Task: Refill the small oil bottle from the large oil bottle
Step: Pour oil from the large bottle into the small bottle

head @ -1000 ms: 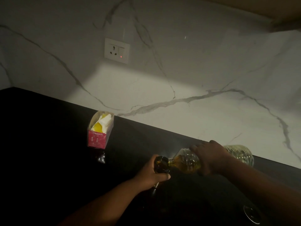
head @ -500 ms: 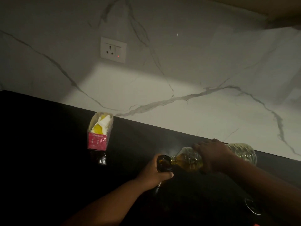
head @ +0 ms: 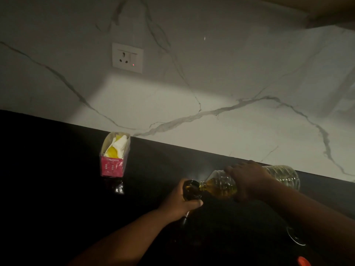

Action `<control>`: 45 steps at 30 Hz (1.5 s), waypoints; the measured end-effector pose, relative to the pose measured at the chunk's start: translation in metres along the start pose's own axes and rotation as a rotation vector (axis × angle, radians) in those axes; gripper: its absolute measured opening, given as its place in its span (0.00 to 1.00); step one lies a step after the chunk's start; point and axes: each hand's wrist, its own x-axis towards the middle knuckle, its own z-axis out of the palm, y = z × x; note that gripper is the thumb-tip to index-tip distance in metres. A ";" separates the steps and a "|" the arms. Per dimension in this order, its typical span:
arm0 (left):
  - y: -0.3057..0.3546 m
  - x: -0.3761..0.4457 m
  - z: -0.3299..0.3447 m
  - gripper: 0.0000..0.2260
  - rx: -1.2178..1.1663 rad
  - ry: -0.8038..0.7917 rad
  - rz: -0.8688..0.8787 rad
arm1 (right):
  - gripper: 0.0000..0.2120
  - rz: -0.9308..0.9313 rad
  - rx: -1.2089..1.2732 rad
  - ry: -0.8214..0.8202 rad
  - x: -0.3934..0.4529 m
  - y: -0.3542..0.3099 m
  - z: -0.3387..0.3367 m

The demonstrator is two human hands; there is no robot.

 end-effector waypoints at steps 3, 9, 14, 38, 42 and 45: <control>0.001 -0.001 -0.001 0.26 0.012 -0.004 0.009 | 0.35 -0.005 0.004 0.009 0.001 0.001 0.001; 0.003 -0.002 0.000 0.26 0.017 -0.002 -0.005 | 0.35 -0.028 -0.014 0.024 0.002 0.003 0.003; 0.003 -0.003 0.000 0.27 0.000 0.000 -0.004 | 0.37 -0.037 -0.021 0.031 0.003 0.005 0.004; 0.010 -0.007 0.000 0.27 0.023 0.006 -0.024 | 0.35 -0.028 -0.060 0.021 0.002 0.000 -0.006; 0.012 -0.008 0.000 0.28 0.027 -0.008 -0.042 | 0.34 -0.022 -0.073 0.024 0.000 -0.002 -0.009; 0.013 -0.009 -0.001 0.28 0.030 -0.006 -0.042 | 0.35 -0.013 -0.081 0.016 0.000 -0.002 -0.009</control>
